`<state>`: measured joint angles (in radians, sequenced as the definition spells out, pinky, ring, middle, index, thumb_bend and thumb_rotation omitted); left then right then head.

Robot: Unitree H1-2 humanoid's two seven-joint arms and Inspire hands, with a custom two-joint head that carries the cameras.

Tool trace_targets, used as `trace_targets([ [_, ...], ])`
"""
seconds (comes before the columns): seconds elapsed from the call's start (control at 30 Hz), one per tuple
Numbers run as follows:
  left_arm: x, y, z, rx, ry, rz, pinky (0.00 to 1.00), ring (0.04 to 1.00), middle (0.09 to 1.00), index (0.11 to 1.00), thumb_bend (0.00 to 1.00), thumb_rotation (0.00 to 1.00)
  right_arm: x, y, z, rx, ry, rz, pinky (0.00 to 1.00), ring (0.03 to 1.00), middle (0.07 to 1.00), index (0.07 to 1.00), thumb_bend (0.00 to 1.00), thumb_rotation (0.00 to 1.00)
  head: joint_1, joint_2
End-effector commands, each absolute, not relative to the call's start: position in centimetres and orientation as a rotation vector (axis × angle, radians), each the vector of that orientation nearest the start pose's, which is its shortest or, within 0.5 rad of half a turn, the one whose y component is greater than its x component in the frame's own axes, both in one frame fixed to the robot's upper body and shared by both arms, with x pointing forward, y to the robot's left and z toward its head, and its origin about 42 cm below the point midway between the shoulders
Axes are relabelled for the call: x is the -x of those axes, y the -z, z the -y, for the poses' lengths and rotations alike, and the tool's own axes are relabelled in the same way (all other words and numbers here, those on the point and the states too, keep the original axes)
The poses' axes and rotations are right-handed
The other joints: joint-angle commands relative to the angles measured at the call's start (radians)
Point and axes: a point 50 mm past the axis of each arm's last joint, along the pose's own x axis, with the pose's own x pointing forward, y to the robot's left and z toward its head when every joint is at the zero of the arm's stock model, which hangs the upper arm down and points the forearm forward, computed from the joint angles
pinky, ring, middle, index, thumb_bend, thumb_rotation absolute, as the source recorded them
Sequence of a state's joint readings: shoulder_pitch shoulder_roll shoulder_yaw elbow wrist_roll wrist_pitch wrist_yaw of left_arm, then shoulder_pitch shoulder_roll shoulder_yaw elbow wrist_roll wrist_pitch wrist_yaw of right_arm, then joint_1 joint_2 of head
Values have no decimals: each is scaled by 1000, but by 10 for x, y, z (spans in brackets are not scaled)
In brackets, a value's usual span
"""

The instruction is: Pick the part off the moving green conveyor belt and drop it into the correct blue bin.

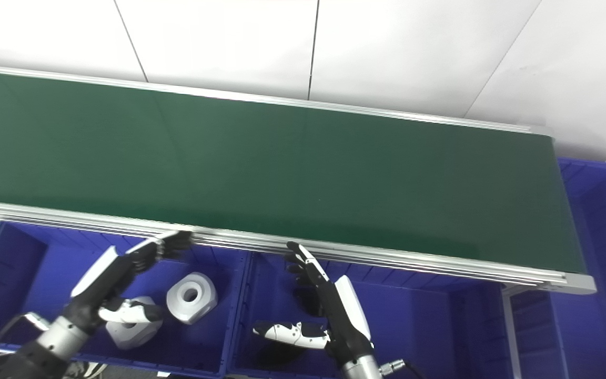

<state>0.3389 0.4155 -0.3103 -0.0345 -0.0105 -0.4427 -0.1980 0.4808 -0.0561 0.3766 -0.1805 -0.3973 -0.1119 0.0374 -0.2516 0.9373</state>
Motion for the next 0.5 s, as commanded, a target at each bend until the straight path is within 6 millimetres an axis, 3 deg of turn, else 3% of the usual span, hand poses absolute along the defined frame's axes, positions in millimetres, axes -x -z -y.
trace_targets([
  [0.0,-149,-62,-266,-280,572,84,777,816,834,834,967,624,-110,-69,136,283,-339,-89,766,821,869,927,842,355,-54,-10],
  [0.2,-156,-51,-262,-246,569,61,773,820,843,843,943,596,-106,-66,133,285,-336,-95,771,837,890,944,841,360,-127,-21],
  [0.47,-142,-34,-255,-214,467,8,757,797,819,822,931,602,-102,-65,134,290,-326,-110,785,859,914,961,843,357,-91,-26],
])
